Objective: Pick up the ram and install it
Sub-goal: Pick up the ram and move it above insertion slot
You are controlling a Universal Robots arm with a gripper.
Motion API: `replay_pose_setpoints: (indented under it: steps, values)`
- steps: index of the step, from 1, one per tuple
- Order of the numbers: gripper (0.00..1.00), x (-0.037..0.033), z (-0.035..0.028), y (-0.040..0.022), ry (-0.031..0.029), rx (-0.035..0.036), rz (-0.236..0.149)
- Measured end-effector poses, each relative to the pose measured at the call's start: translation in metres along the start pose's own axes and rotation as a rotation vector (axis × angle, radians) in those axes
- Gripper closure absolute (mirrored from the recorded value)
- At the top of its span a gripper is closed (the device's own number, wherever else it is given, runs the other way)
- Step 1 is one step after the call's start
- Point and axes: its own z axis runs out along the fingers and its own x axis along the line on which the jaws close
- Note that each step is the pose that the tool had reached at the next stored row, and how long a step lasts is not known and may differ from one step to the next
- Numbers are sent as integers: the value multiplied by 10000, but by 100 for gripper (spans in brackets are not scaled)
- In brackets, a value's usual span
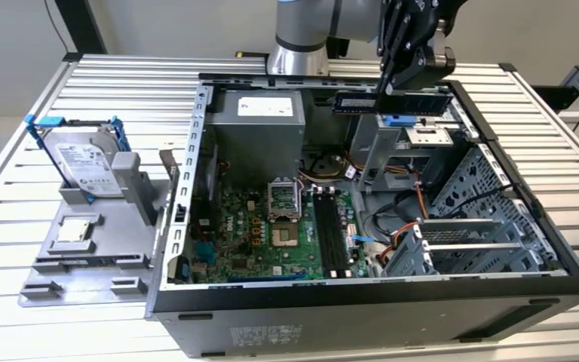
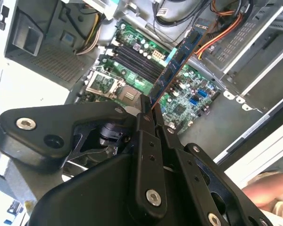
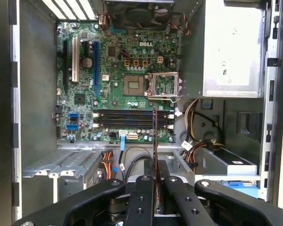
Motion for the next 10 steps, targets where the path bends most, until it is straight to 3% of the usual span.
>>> replay_pose_setpoints:
  steps: [5,10]
  values:
    - [100,-84,5,-1,-4,1,3]
    - [100,-88,6,0,-10,30,-62]
